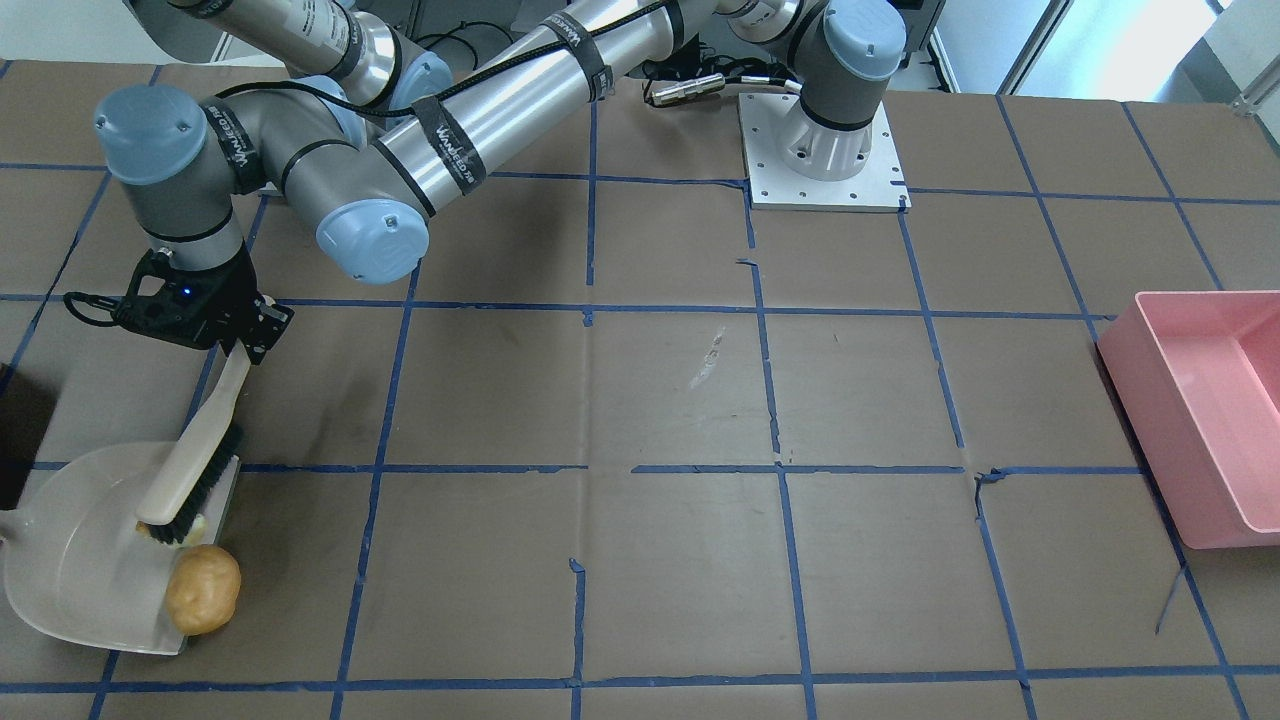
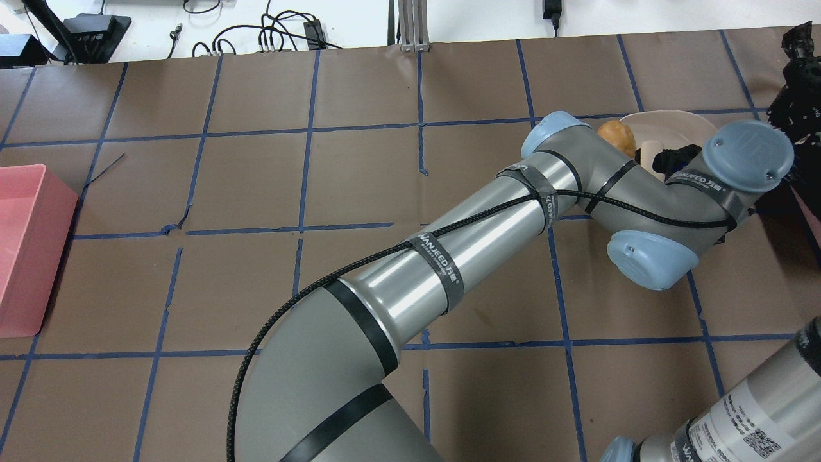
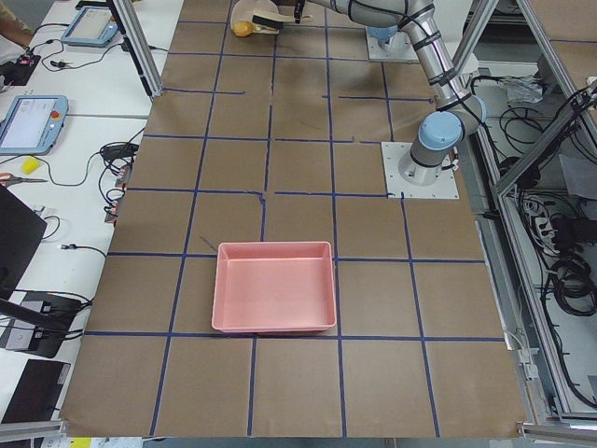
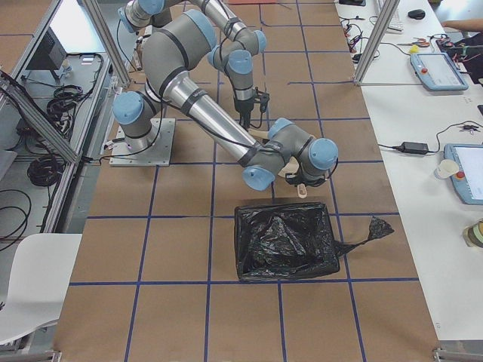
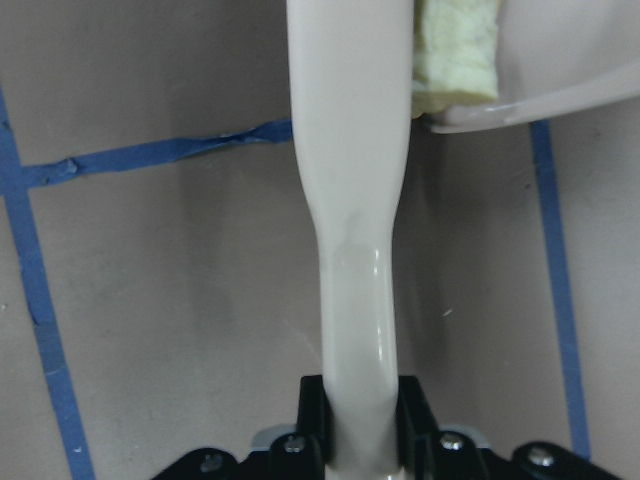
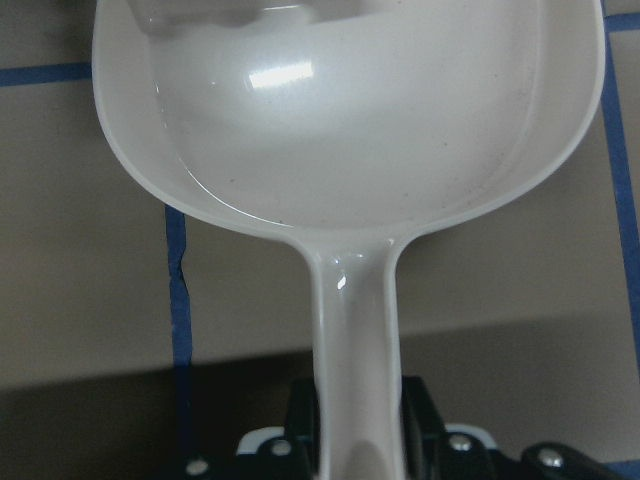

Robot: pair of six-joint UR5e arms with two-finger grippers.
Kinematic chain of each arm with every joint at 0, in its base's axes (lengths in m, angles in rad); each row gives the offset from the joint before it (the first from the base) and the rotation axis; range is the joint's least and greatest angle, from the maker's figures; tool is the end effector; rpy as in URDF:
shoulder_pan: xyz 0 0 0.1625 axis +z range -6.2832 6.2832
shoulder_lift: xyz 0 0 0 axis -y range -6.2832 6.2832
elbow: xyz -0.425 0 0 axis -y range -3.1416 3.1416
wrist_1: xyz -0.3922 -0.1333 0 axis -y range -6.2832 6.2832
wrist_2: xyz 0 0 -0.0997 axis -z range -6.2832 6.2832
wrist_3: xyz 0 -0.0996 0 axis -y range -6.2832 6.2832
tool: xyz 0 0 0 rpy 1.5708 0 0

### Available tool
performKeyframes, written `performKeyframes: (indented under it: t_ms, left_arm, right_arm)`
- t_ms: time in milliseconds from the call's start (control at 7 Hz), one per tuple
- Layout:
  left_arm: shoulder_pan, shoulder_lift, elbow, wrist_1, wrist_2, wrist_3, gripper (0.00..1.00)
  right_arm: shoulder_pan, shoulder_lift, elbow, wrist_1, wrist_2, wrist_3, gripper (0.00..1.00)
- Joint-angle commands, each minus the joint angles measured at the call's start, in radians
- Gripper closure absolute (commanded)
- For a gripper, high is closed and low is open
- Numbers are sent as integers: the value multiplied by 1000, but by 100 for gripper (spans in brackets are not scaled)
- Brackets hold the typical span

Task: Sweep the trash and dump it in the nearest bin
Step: 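Sweep the trash into the dustpan with the brush in the left gripper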

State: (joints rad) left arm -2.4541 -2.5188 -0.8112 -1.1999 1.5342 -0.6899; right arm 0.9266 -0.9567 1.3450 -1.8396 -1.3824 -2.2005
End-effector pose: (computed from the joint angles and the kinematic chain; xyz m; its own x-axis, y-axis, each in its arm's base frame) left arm -0.7412 -0.4314 0.2572 -0.9689 0.2018 0.1433 0.1858 0.9756 -0.1171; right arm -0.2960 -0.6471 0.2523 -0.0273 -0.9995 0.0132 -0.9751 0.0237 -0.2205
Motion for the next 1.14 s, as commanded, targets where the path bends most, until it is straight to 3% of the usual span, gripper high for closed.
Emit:
performKeyframes:
  t_ms: [0,143,429,1000]
  left_arm:
    - [-16,-6,62,-4,0,3,100]
    - [-23,-5,70,-7,-2,4,100]
    - [-17,52,51,-145,14,80,100]
    - [179,51,26,-164,6,147,100]
  right_arm:
    - [5,13,0,-6,-7,-14,100]
    - [6,15,0,-4,-7,-15,100]
    - [6,13,3,-4,-7,-13,100]
    - [11,10,5,8,-3,-13,100]
